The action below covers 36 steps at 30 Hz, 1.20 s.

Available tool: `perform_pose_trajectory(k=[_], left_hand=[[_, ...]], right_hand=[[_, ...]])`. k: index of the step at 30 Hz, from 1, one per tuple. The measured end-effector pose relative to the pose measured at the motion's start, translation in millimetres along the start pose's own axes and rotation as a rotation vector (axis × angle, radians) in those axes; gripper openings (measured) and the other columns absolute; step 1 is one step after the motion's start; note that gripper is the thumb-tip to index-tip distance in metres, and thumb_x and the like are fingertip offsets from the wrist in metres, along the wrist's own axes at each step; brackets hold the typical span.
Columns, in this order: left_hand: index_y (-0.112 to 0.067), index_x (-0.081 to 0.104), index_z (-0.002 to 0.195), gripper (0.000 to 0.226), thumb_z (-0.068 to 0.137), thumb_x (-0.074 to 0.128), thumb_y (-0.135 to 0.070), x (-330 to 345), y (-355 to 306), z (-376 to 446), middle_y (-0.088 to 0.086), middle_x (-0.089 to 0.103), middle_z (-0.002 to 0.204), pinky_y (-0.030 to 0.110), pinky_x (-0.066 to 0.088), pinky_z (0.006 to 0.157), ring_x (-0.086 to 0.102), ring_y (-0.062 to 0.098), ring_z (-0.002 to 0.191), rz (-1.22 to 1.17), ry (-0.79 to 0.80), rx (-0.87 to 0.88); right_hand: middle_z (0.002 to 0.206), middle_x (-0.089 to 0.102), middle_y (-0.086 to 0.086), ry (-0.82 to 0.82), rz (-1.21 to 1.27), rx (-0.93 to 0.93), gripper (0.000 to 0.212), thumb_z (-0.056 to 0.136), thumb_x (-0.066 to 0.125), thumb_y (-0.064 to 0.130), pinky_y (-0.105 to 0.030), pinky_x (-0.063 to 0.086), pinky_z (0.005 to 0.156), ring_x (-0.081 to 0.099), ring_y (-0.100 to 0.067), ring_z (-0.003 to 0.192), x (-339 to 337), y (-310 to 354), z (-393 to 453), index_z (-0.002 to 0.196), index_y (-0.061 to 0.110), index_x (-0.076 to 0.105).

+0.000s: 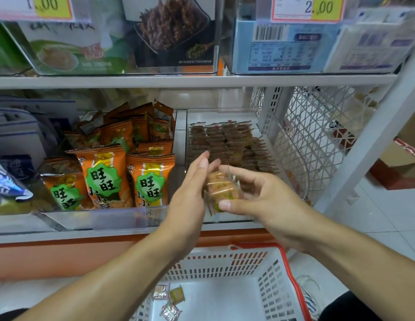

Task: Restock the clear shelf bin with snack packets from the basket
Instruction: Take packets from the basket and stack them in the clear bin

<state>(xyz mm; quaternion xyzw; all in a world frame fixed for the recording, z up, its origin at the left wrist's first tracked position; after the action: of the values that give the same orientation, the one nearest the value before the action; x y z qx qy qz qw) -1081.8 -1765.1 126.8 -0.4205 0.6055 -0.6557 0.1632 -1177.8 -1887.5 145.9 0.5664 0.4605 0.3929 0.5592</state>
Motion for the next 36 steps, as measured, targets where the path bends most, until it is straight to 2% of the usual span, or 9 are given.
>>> perform_pose_trajectory(k=[3, 7, 11, 15, 19, 25, 30, 32, 36], left_hand=[[-0.021, 0.073, 0.119, 0.052, 0.096, 0.048, -0.059, 4.1, -6.2, -3.7, 0.013, 0.076, 0.118, 0.043, 0.062, 0.084, 0.073, 0.028, 0.109, -0.131, 0.041, -0.226], [-0.003, 0.062, 0.128, 0.063, 0.103, 0.041, -0.057, 9.2, -6.3, -2.2, 0.027, 0.073, 0.116, 0.044, 0.064, 0.073, 0.074, 0.035, 0.104, -0.289, 0.063, -0.425], [0.001, 0.059, 0.130, 0.068, 0.098, 0.049, -0.058, 12.6, -3.3, 7.6, 0.029, 0.071, 0.118, 0.050, 0.062, 0.087, 0.072, 0.040, 0.109, -0.299, 0.000, -0.448], [-0.001, 0.061, 0.126, 0.075, 0.094, 0.046, -0.066, 19.4, -3.2, 14.8, 0.024, 0.073, 0.118, 0.046, 0.060, 0.094, 0.073, 0.033, 0.109, -0.315, 0.103, -0.384], [-0.028, 0.062, 0.120, 0.044, 0.091, 0.061, -0.062, 15.8, -1.1, 23.7, 0.000, 0.071, 0.124, 0.035, 0.054, 0.102, 0.072, 0.012, 0.108, 0.239, 0.053, -0.070], [-0.033, 0.046, 0.146, 0.056, 0.095, 0.060, -0.052, 0.1, 18.9, 31.6, -0.016, 0.045, 0.144, 0.026, 0.039, 0.112, 0.044, 0.004, 0.134, 1.297, 0.261, 0.379], [-0.034, 0.038, 0.151, 0.061, 0.097, 0.052, -0.058, -3.1, 33.3, 36.1, -0.014, 0.040, 0.150, 0.025, 0.032, 0.115, 0.033, 0.005, 0.141, 1.432, 0.324, 0.355], [-0.036, 0.039, 0.150, 0.061, 0.096, 0.050, -0.062, -3.8, 34.8, 37.8, -0.015, 0.040, 0.148, 0.023, 0.031, 0.114, 0.033, 0.004, 0.139, 1.434, 0.320, 0.355], [-0.037, 0.039, 0.150, 0.062, 0.096, 0.046, -0.067, -4.1, 36.2, 38.7, -0.017, 0.040, 0.146, 0.023, 0.031, 0.112, 0.032, 0.003, 0.138, 1.451, 0.294, 0.362]], right_hand=[[0.117, 0.060, 0.016, -0.084, -0.482, -0.272, 0.073, 0.075, 0.088, 0.011, -0.020, 0.049, 0.098, 0.064, -0.006, 0.110, -3.9, 3.9, -0.8, 0.136, 0.037, 0.061], [0.113, 0.053, 0.022, -0.092, -0.628, -0.319, 0.068, 0.075, 0.088, 0.028, -0.014, 0.043, 0.090, 0.056, -0.003, 0.106, -1.4, 3.9, -0.3, 0.134, 0.044, 0.059], [0.114, 0.051, 0.034, -0.056, -0.757, -0.268, 0.065, 0.076, 0.082, 0.039, -0.011, 0.038, 0.093, 0.049, 0.004, 0.115, -5.2, 9.4, 0.4, 0.133, 0.048, 0.050], [0.108, 0.064, 0.019, -0.122, -0.632, -0.195, 0.056, 0.073, 0.083, 0.032, -0.031, 0.053, 0.092, 0.063, -0.001, 0.105, -18.3, 20.4, 13.4, 0.119, 0.043, 0.053], [0.098, 0.061, 0.015, -0.270, -0.901, -0.014, 0.056, 0.078, 0.083, 0.034, -0.022, 0.047, 0.066, 0.060, -0.002, 0.085, -61.0, 28.5, 52.1, 0.117, 0.034, 0.044], [0.103, 0.057, -0.004, -0.293, -1.058, 0.191, 0.064, 0.085, 0.063, -0.005, -0.023, 0.034, 0.050, 0.056, -0.017, 0.081, -96.3, 3.4, 117.8, 0.142, 0.017, 0.042], [0.122, 0.065, -0.013, -0.308, -0.942, 0.066, 0.037, 0.091, 0.059, 0.001, -0.030, 0.043, 0.082, 0.058, -0.023, 0.098, -99.3, -8.6, 142.4, 0.127, 0.009, 0.058], [0.122, 0.062, -0.007, -0.331, -0.819, 0.090, 0.056, 0.092, 0.059, 0.005, -0.036, 0.048, 0.094, 0.059, -0.026, 0.108, -98.8, -14.5, 149.5, 0.144, 0.017, 0.044], [0.120, 0.061, 0.001, -0.375, -0.636, 0.158, 0.064, 0.090, 0.059, 0.002, -0.028, 0.049, 0.083, 0.059, -0.019, 0.108, -102.5, -20.7, 159.2, 0.148, 0.021, 0.040]])
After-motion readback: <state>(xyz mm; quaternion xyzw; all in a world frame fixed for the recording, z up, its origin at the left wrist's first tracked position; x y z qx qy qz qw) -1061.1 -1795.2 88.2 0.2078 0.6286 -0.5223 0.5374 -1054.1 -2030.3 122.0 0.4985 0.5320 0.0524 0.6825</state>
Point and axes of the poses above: each hand's wrist, its own z-axis towards the middle knuckle, its own x-axis out of the palm, y = z × x, the point moved 1 cm from there along z, towards the middle knuckle
